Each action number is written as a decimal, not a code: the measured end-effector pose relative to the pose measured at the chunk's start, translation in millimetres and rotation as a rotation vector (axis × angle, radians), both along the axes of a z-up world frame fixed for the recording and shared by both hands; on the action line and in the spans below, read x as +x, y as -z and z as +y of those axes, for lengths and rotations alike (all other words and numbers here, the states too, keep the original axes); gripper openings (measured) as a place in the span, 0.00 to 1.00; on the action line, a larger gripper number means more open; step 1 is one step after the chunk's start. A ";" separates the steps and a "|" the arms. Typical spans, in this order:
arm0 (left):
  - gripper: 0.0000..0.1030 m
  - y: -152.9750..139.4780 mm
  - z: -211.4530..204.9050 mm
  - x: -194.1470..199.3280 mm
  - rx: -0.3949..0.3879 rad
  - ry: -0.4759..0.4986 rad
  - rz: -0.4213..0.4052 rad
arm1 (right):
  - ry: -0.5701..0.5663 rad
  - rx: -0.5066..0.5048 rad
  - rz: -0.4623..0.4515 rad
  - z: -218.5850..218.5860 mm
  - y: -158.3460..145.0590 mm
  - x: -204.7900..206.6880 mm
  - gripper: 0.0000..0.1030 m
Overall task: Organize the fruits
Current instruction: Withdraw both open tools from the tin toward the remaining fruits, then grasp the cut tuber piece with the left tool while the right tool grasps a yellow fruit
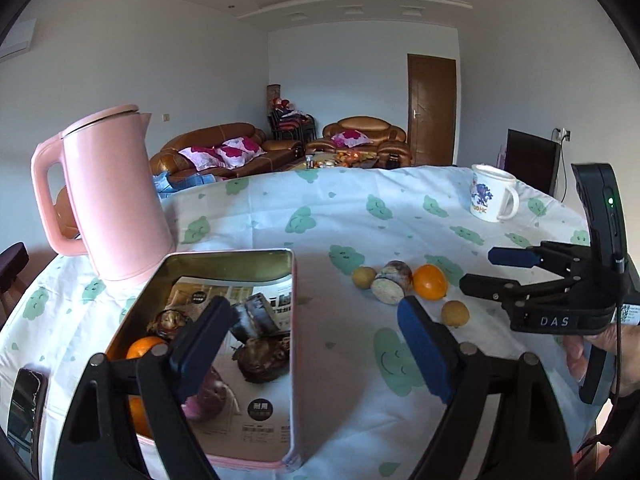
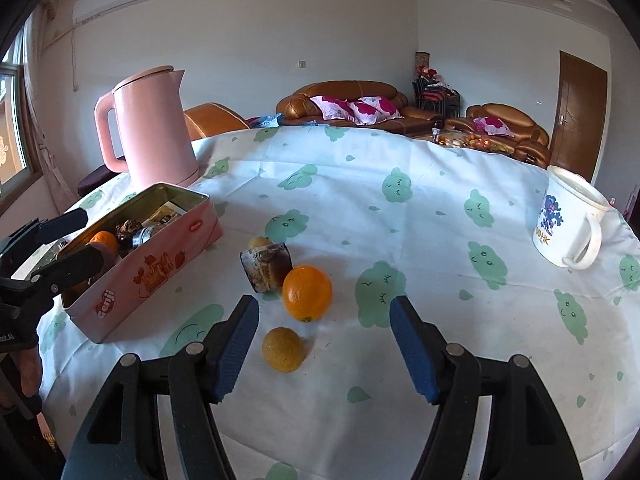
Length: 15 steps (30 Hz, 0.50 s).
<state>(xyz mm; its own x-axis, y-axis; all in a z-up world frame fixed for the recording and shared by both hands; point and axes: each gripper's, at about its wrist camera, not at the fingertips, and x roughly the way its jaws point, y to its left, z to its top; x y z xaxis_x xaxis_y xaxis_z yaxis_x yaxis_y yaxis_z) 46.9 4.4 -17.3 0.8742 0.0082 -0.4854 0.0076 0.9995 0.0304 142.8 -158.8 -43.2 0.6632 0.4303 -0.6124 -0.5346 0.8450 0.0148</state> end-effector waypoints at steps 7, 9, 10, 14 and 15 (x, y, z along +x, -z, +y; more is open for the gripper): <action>0.85 -1.4 -10.0 11.9 0.020 0.016 0.013 | -0.068 -0.076 0.091 19.0 16.5 4.9 0.51; 0.85 -1.2 -13.6 16.2 0.025 0.024 0.018 | -0.087 -0.098 0.149 23.4 24.7 11.7 0.42; 0.85 -1.1 -14.7 17.8 0.025 0.027 0.023 | -0.098 -0.101 0.171 24.8 27.2 13.7 0.37; 0.85 0.3 -20.4 24.7 0.032 0.042 0.039 | -0.115 -0.134 0.160 29.3 29.5 9.5 0.27; 0.85 0.7 -22.0 27.2 0.032 0.046 0.042 | -0.112 -0.136 0.146 28.5 28.1 7.5 0.27</action>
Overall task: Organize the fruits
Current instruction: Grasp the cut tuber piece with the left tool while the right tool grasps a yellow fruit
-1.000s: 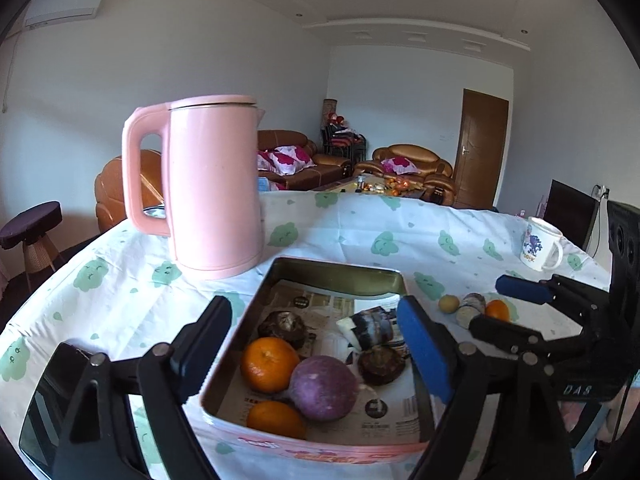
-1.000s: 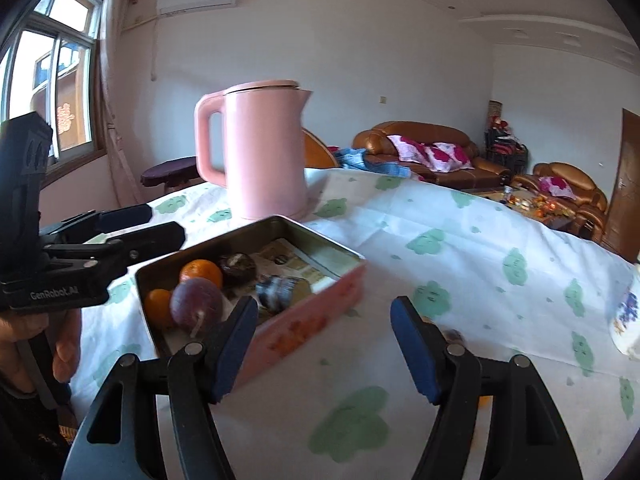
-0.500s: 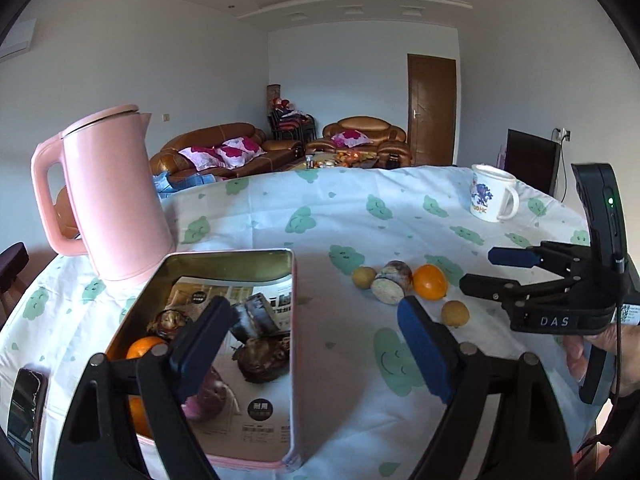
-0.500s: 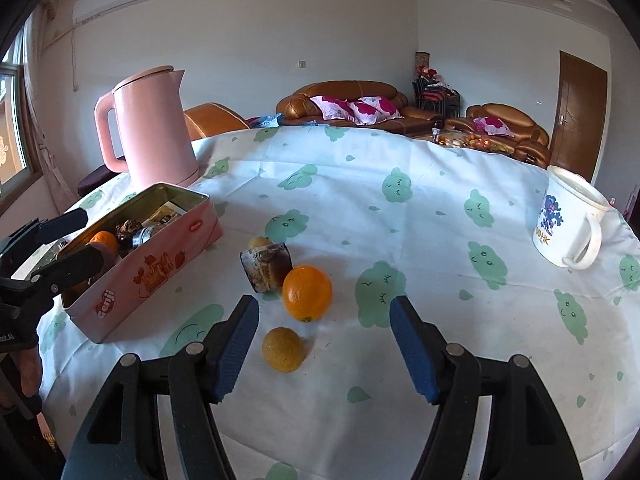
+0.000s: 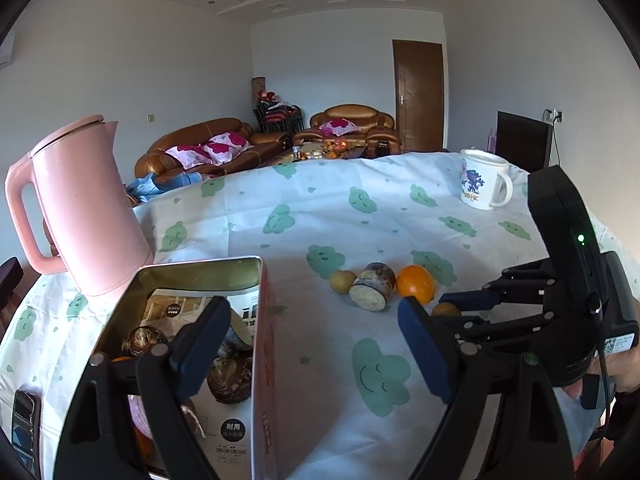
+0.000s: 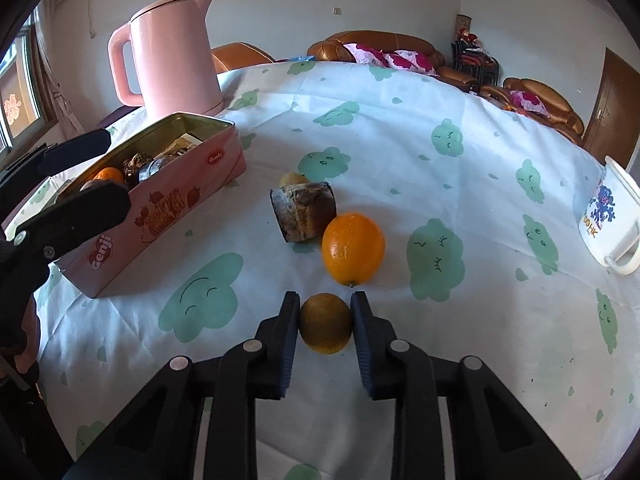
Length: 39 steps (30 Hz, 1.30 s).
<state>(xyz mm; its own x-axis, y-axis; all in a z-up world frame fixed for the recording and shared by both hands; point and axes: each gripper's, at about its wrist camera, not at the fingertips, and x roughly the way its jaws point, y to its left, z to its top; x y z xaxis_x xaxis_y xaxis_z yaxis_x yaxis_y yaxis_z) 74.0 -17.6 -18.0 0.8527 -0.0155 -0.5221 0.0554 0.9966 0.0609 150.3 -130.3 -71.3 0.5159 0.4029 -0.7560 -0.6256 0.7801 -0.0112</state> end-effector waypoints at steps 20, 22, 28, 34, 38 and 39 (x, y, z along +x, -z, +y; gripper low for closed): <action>0.64 32.4 -31.0 82.8 -0.090 0.008 0.188 | 0.149 0.019 -0.112 -34.0 -17.4 26.0 0.27; 0.61 34.6 -34.7 85.1 -0.089 0.018 0.197 | 0.147 0.028 -0.104 -35.4 -17.3 26.5 0.27; 0.56 39.7 -33.1 91.4 -0.135 0.030 0.231 | 0.141 0.023 -0.100 -33.5 -15.9 25.8 0.27; 0.40 43.1 -28.7 94.0 -0.179 0.046 0.259 | 0.130 0.011 -0.084 -30.9 -13.1 28.0 0.27; 0.40 43.7 -31.2 93.1 -0.172 0.052 0.265 | 0.131 0.004 -0.090 -30.4 -13.1 27.5 0.27; 0.40 44.5 -30.6 94.2 -0.178 0.056 0.271 | 0.131 0.002 -0.090 -30.1 -13.0 27.6 0.27</action>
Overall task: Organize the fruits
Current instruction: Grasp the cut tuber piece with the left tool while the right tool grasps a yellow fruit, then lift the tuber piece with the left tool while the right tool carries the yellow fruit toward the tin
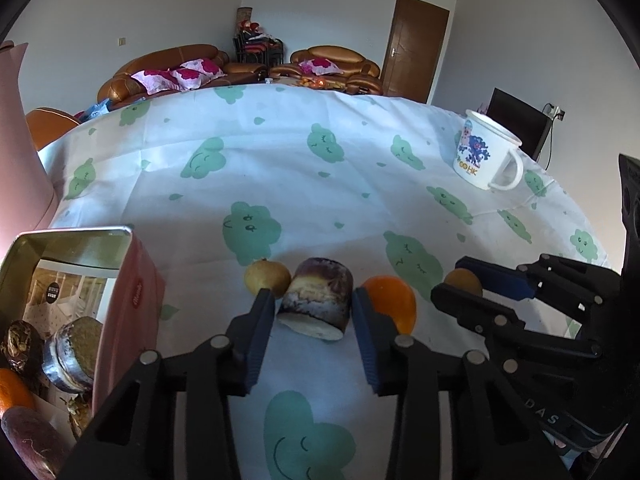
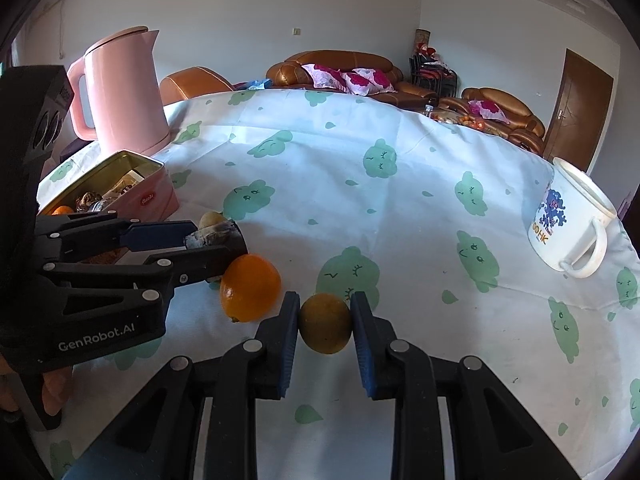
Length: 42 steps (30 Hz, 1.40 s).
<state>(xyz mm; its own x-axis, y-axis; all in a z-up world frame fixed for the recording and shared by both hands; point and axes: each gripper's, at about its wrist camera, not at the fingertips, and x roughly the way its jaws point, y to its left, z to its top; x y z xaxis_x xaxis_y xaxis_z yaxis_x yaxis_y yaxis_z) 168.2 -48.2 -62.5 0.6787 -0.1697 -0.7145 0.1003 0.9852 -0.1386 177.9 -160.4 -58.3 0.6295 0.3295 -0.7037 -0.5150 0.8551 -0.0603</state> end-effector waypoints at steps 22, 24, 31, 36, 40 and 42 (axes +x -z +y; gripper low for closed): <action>0.38 -14.9 1.7 -25.9 -0.001 0.001 -0.118 | -0.022 0.084 -0.098 -10.7 -14.1 -15.3 0.27; 0.38 -17.4 0.5 -29.4 0.007 0.001 -0.139 | -0.026 0.097 -0.108 -12.6 -15.8 -16.9 0.27; 0.38 -23.2 -0.6 -38.3 0.025 -0.002 -0.190 | -0.036 0.120 -0.143 -14.2 -20.3 -22.4 0.27; 0.38 -26.0 -1.3 -43.2 0.035 -0.010 -0.217 | -0.040 0.139 -0.165 -17.5 -23.3 -26.3 0.27; 0.38 -27.1 -1.8 -45.5 0.040 -0.011 -0.233 | -0.046 0.157 -0.182 -20.1 -25.9 -29.2 0.27; 0.37 -26.5 -2.9 -45.4 0.042 -0.006 -0.227 | -0.046 0.159 -0.186 -20.3 -26.4 -29.8 0.27</action>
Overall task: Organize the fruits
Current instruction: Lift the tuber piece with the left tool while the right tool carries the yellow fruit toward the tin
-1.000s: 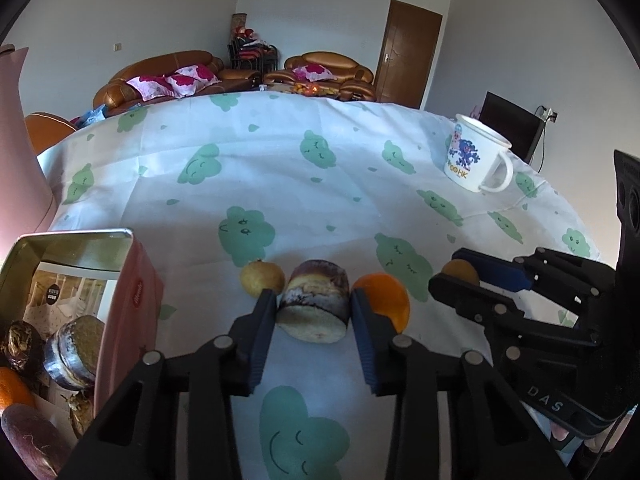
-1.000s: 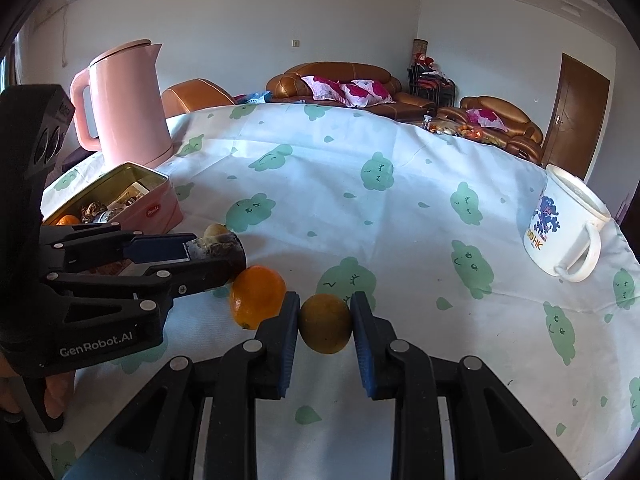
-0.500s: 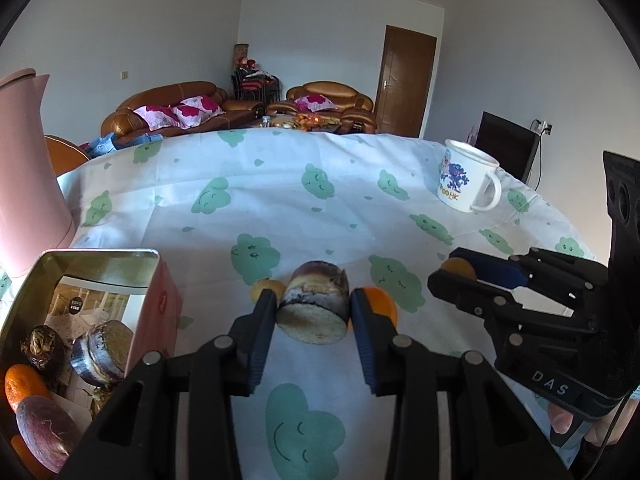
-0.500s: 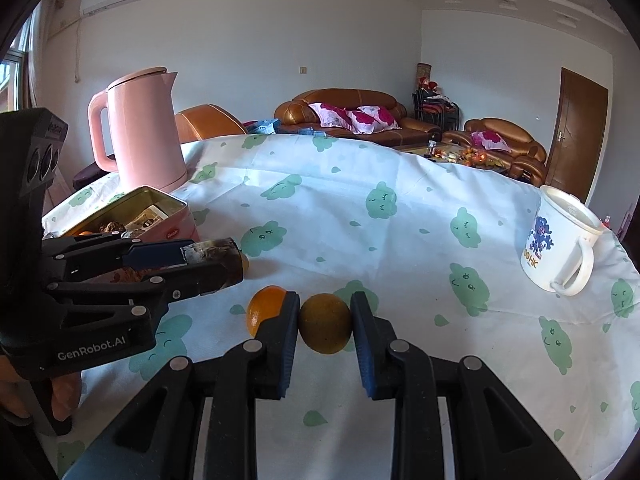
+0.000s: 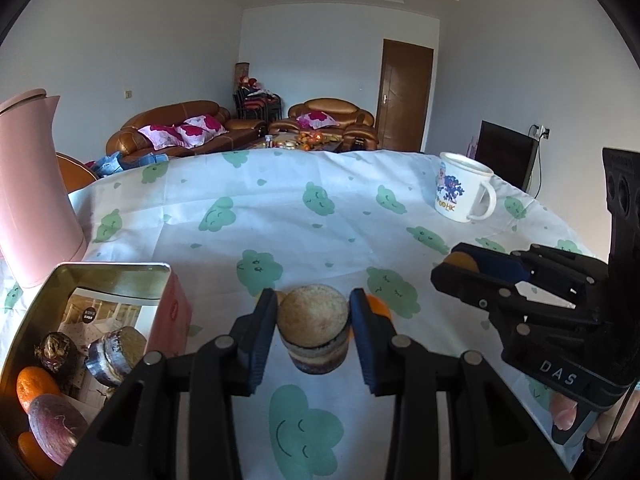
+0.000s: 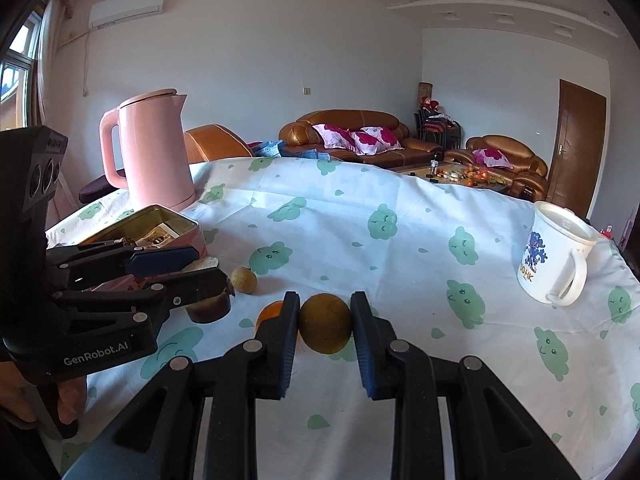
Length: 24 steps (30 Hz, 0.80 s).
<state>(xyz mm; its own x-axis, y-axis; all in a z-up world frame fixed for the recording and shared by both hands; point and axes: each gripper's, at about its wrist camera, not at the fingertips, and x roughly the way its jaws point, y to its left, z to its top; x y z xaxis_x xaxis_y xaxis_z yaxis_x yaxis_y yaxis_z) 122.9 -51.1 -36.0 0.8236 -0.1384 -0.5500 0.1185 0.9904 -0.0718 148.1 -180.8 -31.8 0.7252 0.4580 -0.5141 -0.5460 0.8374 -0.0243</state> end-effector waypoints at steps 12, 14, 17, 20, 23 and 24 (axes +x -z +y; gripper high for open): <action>0.37 -2.3 -2.2 -7.5 0.016 -0.008 -0.035 | -0.001 0.031 -0.031 -6.1 -3.0 -5.4 0.27; 0.37 -3.4 -3.4 -9.8 0.023 -0.008 -0.045 | -0.002 0.036 -0.038 -7.1 -3.8 -7.3 0.27; 0.37 -5.4 -4.7 -13.5 0.035 -0.011 -0.064 | -0.003 0.046 -0.054 -8.7 -5.2 -9.7 0.27; 0.37 -7.2 -6.4 -16.7 0.046 -0.013 -0.082 | -0.006 0.055 -0.067 -10.3 -7.0 -12.1 0.27; 0.37 -8.9 -7.5 -19.5 0.056 -0.016 -0.099 | -0.006 0.060 -0.077 -11.2 -8.1 -13.8 0.27; 0.37 -9.3 -8.0 -20.7 0.060 -0.016 -0.104 | -0.005 0.062 -0.081 -11.6 -8.5 -14.6 0.27</action>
